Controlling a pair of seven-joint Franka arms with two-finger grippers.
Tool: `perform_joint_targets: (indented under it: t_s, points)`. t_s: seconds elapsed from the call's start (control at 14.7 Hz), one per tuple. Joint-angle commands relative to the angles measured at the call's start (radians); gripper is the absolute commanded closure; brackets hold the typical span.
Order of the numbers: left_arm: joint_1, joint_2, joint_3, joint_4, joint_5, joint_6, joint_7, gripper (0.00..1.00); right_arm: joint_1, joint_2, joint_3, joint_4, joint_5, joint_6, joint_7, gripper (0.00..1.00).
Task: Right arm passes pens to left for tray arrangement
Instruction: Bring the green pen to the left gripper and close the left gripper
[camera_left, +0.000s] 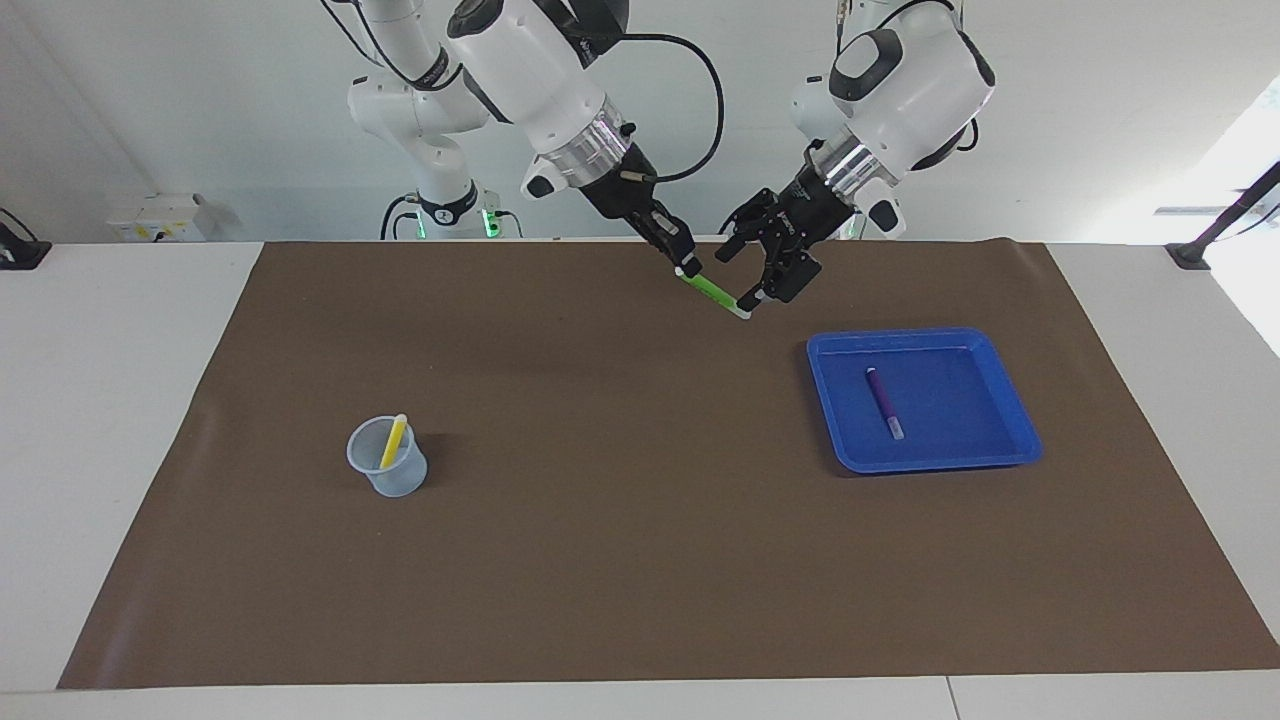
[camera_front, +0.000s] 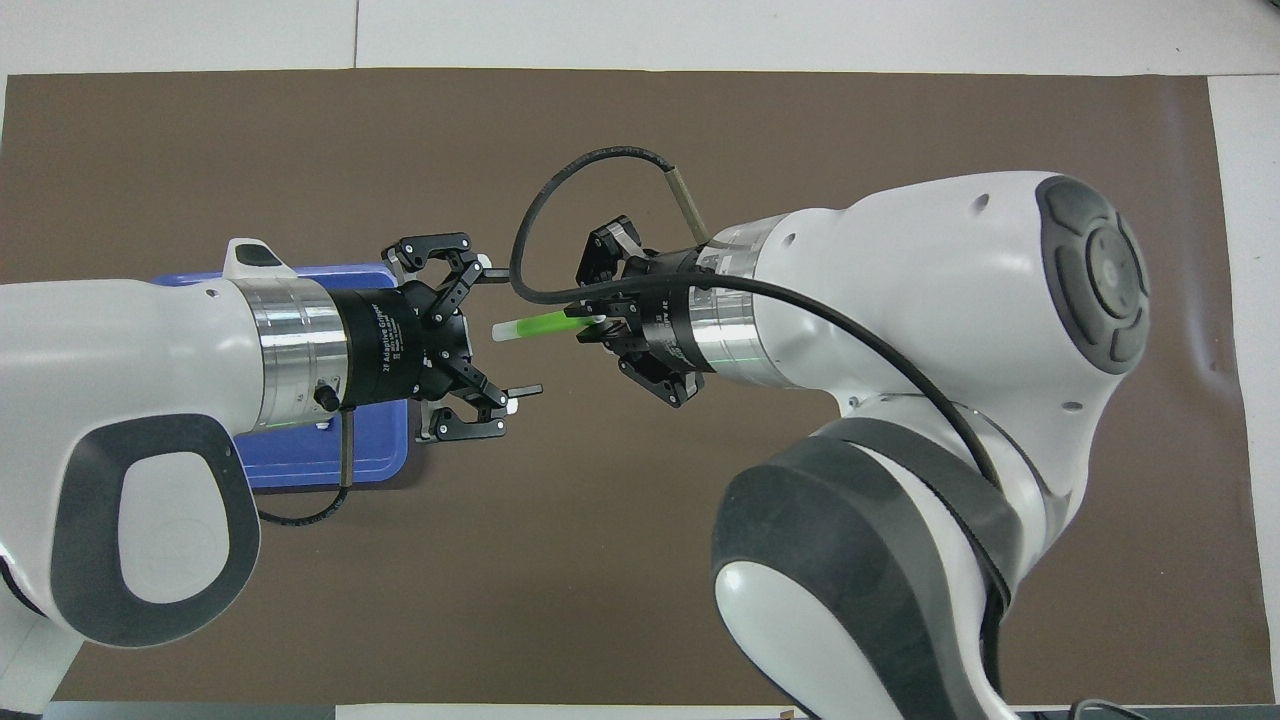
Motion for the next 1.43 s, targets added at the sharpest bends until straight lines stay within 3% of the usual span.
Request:
perform_joint_targets:
  t_s: [0.0, 0.61, 0.95, 1.09, 1.29, 1.36]
  points:
    - [-0.034, -0.045, 0.012, -0.072, -0.009, 0.068, -0.039, 0.00, -0.004, 0.014, 0.007, 0.018, 0.010, 0.007, 0.015, 1.00]
    - [-0.037, -0.004, 0.006, -0.079, -0.007, 0.223, 0.046, 0.00, -0.002, 0.014, 0.009, 0.017, -0.001, 0.008, 0.014, 1.00]
    - [-0.063, -0.004, 0.004, -0.086, -0.009, 0.229, 0.058, 0.02, -0.002, 0.014, 0.009, 0.015, -0.001, 0.008, 0.011, 1.00]
    - [-0.063, -0.004, 0.004, -0.086, -0.009, 0.228, 0.058, 0.14, -0.002, 0.014, 0.009, 0.017, -0.001, 0.008, 0.011, 1.00]
    - [-0.063, -0.004, 0.006, -0.085, -0.009, 0.219, 0.060, 0.43, -0.002, 0.014, 0.009, 0.017, -0.001, 0.008, 0.009, 1.00]
    - [-0.063, -0.004, 0.006, -0.085, -0.009, 0.217, 0.066, 0.46, -0.002, 0.014, 0.009, 0.017, -0.001, 0.008, 0.009, 1.00]
